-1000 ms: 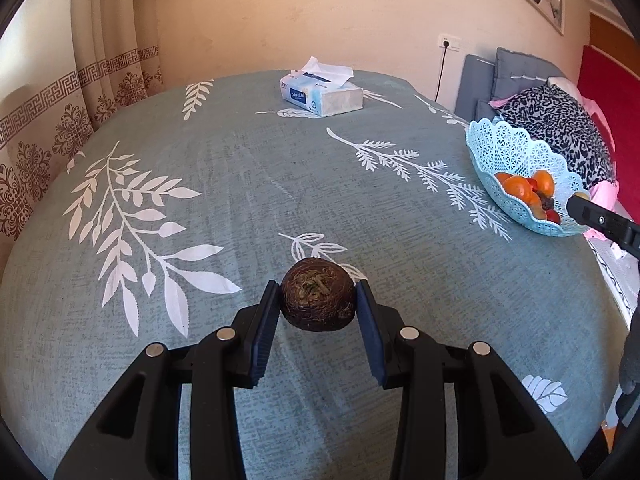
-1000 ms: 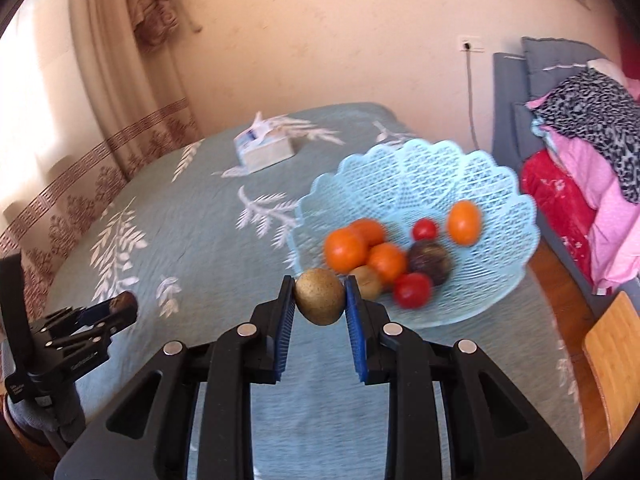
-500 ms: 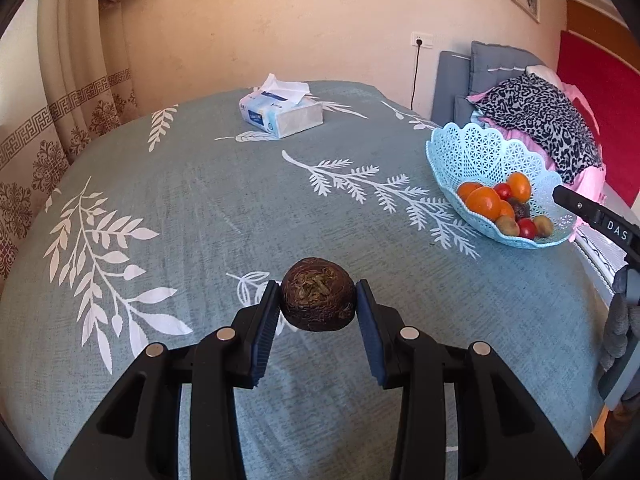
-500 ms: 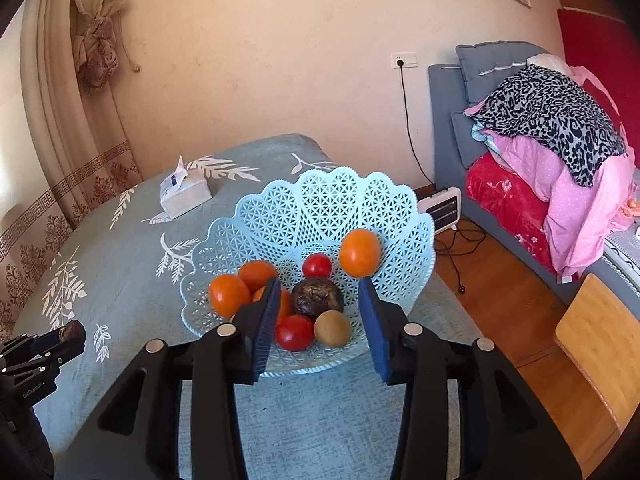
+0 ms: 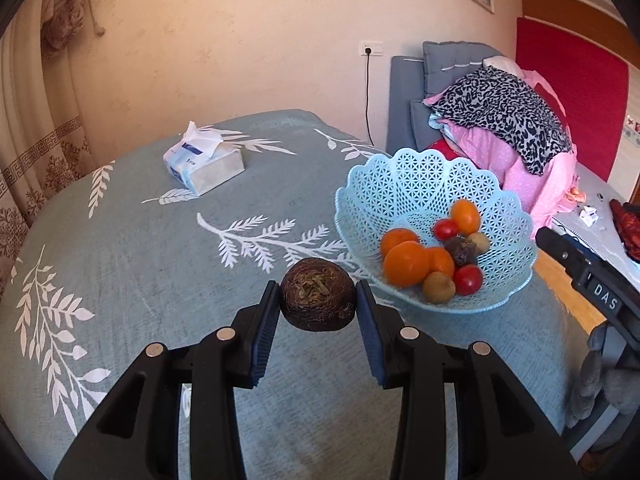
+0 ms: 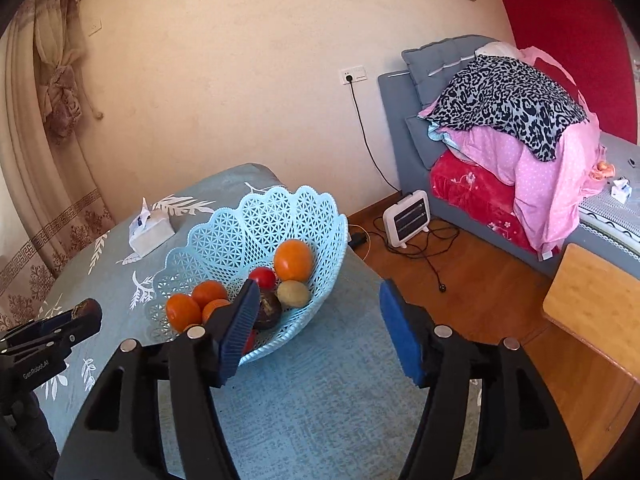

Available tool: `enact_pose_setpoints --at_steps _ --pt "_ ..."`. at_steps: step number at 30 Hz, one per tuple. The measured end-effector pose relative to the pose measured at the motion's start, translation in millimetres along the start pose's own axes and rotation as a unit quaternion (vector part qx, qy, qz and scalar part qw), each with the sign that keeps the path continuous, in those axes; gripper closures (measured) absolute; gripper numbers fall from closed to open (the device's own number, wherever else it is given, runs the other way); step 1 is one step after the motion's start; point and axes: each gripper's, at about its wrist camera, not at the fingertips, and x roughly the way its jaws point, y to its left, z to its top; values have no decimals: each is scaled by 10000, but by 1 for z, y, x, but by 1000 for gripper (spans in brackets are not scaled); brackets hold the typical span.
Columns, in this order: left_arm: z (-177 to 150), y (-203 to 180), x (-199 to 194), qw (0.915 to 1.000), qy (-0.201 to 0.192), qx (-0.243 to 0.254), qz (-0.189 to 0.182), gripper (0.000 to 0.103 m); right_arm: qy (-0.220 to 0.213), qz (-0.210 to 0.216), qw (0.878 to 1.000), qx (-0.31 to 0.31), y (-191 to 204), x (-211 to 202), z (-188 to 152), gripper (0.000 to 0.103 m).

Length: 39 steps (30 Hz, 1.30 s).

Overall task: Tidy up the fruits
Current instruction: 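Lower the dark brown fruit into the basket and open the left tool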

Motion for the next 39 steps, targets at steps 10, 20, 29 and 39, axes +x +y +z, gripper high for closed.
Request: enact_pose_setpoints --at_steps 10,20,29,39 --pt "32 -48 29 9992 -113 263 -271 64 32 81 9998 179 -5 3 -6 34" --pt "47 -74 61 9982 72 356 -475 64 46 252 9993 289 -9 1 -9 32" --pt "53 -81 65 9980 -56 398 -479 58 58 267 9991 310 -8 1 -9 32" --pt "45 -50 53 9997 -116 200 121 23 111 289 9993 224 -4 1 -11 25"
